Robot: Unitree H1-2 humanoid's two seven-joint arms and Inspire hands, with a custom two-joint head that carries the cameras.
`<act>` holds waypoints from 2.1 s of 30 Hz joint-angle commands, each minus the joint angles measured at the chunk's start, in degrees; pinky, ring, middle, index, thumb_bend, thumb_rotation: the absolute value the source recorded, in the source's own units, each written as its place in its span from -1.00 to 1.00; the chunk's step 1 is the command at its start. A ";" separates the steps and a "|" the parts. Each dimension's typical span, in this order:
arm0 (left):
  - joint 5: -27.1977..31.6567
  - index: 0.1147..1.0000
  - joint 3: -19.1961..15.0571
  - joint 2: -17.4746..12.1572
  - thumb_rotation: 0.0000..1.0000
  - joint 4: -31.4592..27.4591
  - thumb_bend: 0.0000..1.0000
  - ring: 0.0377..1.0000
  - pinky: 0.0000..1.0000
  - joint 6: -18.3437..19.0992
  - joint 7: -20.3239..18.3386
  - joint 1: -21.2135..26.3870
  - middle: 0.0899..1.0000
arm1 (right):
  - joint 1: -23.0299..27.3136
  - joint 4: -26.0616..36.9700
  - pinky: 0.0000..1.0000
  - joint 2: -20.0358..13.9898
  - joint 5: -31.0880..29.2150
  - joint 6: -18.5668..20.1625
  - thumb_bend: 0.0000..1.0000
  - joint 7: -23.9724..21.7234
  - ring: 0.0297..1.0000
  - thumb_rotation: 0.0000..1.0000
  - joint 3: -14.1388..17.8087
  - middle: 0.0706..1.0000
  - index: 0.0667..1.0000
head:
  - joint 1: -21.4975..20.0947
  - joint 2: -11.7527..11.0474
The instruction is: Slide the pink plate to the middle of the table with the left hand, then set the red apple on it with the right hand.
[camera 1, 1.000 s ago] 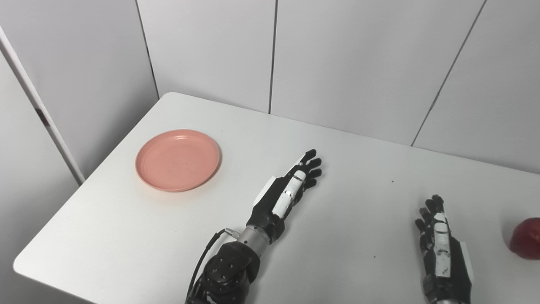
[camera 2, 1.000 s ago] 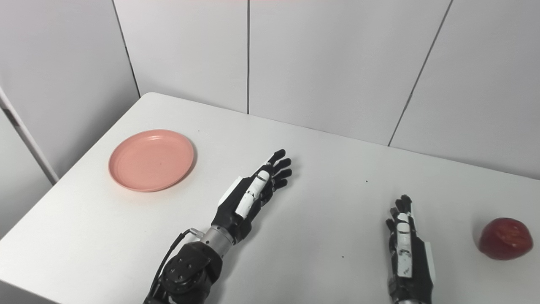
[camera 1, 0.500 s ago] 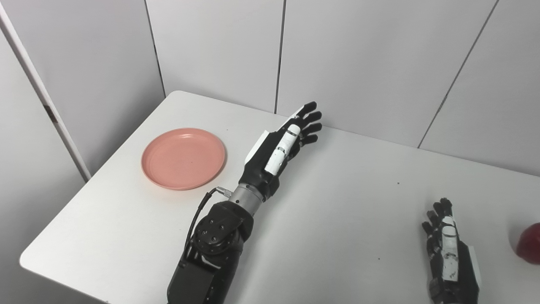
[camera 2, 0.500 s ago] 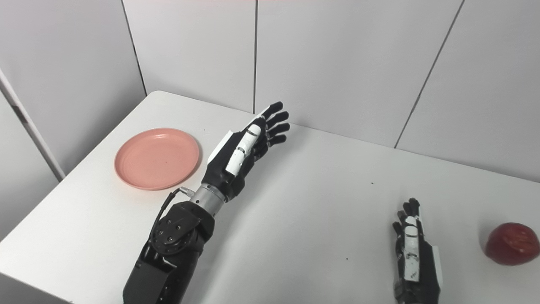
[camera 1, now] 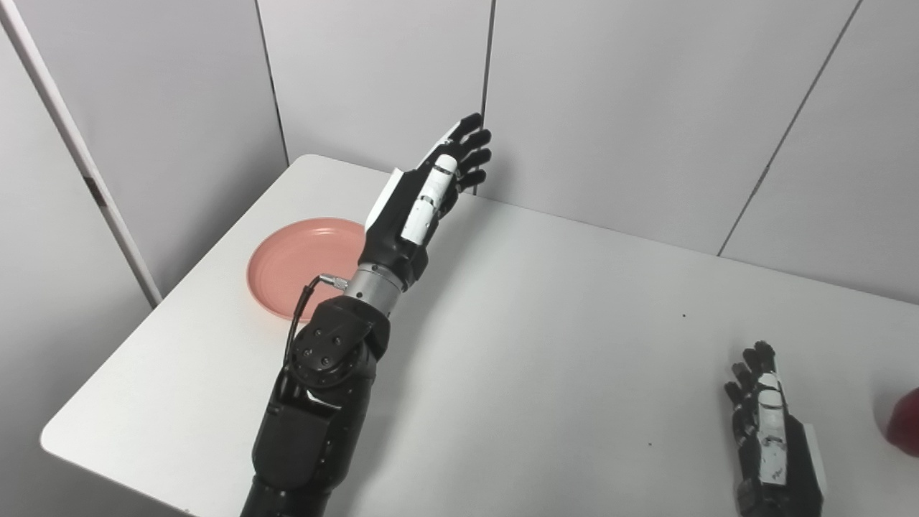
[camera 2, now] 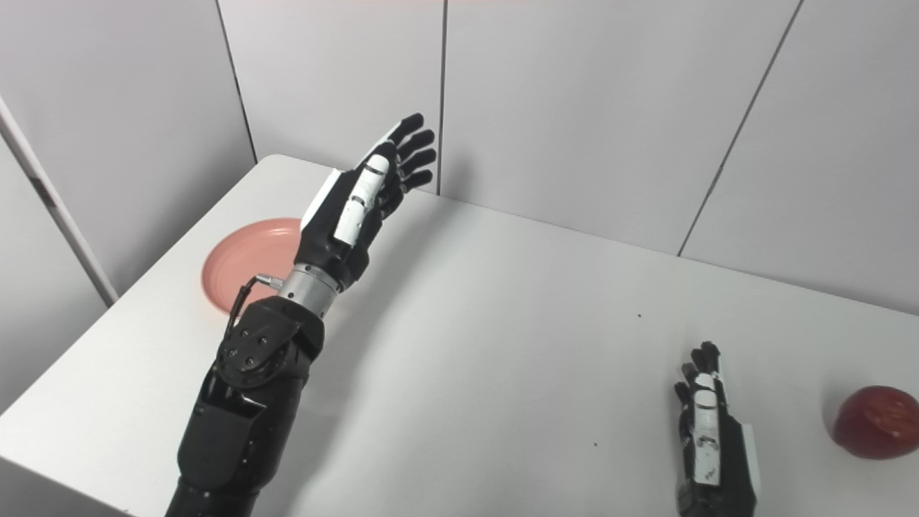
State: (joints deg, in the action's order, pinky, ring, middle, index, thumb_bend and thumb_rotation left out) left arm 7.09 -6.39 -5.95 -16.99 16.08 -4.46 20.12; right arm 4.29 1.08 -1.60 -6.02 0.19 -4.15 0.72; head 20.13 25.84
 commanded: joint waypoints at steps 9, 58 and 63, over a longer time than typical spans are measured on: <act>1.15 0.76 -5.34 -4.42 1.00 2.11 -0.15 0.80 0.77 -2.42 2.06 4.55 0.81 | 0.30 0.92 1.00 -0.56 -0.76 -1.68 -0.66 -0.58 1.00 1.00 0.60 1.00 1.00 | 0.43 0.11; 10.81 0.71 -18.65 -18.62 1.00 20.72 -0.24 0.78 0.77 -7.14 1.61 4.64 0.77 | 0.24 2.47 1.00 -1.18 -1.57 -0.23 -0.74 -0.28 1.00 1.00 0.65 1.00 1.00 | 2.89 -0.77; 11.30 0.66 -19.61 -18.88 1.00 22.06 -0.29 0.76 0.77 -7.09 1.81 3.94 0.73 | 0.20 2.46 1.00 -1.30 -2.26 -0.48 -0.76 -0.66 1.00 1.00 0.82 1.00 1.00 | 3.02 -0.73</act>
State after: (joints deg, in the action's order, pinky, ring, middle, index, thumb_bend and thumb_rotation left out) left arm 17.81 -25.60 -22.92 5.69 11.55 -2.38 22.64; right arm 3.83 1.65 -2.57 -7.86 0.27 -4.47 1.11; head 23.20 25.05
